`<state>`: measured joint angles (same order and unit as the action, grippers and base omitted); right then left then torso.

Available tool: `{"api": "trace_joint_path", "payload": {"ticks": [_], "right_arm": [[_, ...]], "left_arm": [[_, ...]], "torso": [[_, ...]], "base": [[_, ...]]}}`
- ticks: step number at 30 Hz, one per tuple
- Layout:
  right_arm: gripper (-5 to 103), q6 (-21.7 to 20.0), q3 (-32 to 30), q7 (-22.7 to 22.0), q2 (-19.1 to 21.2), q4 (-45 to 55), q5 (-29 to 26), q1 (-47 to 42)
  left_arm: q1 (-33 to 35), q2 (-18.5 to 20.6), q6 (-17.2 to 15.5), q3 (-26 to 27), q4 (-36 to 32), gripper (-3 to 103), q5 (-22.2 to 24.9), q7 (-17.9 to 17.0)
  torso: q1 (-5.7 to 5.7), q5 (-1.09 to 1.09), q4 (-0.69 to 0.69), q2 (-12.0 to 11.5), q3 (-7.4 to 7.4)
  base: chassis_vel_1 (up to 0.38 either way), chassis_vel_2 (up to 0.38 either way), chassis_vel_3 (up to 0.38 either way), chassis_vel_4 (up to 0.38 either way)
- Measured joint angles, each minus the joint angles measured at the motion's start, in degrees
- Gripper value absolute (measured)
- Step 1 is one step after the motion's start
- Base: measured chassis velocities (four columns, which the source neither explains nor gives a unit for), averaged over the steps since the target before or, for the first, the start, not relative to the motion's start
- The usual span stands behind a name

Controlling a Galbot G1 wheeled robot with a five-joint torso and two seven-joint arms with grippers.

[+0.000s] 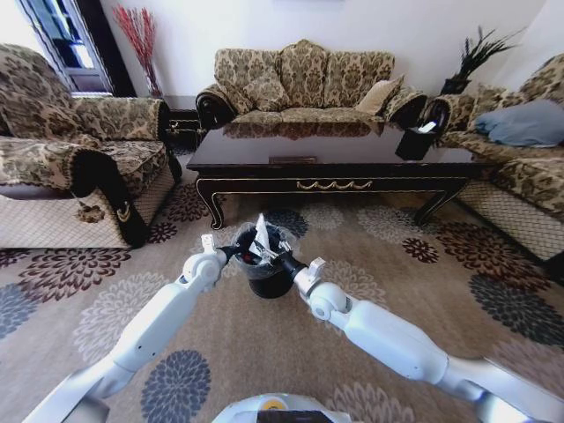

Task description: Move to the front of the table and pick up the trash from the floor, then place it into the trash bin.

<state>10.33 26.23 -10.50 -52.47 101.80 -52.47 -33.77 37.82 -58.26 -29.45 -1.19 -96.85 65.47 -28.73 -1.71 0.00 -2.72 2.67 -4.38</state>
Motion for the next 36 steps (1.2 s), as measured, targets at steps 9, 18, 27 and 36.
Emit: {"api": "trace_joint_path", "payload": {"ticks": [9, 18, 27, 36], "right_arm": [[100, -0.15, -0.37, -0.23, -0.01, -0.27, 1.03, 0.05], [100, 0.44, 0.44, 4.23, 1.6, -2.78, 15.76, 0.35], [100, -0.26, 1.1, 4.16, 4.36, -1.22, 17.71, -0.66], [100, -0.41, -0.62, 4.31, 7.68, 0.25, 20.37, -5.73]], "left_arm": [[0.86, 0.76, -0.06, 0.64, -0.8, 4, 0.02, 0.01], [1.17, 0.9, -0.06, 0.97, -1.27, 4, 0.01, 0.02], [1.13, 1.49, -0.06, 1.97, -1.19, 4, 0.05, 0.2], [0.73, 1.5, -0.05, 3.63, -1.42, 4, 1.18, 0.31]], "torso": [[0.0, 0.0, 0.0, 0.0, 0.0], [0.0, 0.0, 0.0, 0.0, 0.0], [0.0, 0.01, 0.0, 0.0, 0.0], [0.0, 0.01, -0.01, 0.0, 0.0]], "base": [[0.0, 0.0, 0.0, 0.0], [0.0, 0.0, 0.0, 0.0], [0.0, 0.0, 0.0, 0.0], [0.0, 0.0, 0.0, 0.0]]}}
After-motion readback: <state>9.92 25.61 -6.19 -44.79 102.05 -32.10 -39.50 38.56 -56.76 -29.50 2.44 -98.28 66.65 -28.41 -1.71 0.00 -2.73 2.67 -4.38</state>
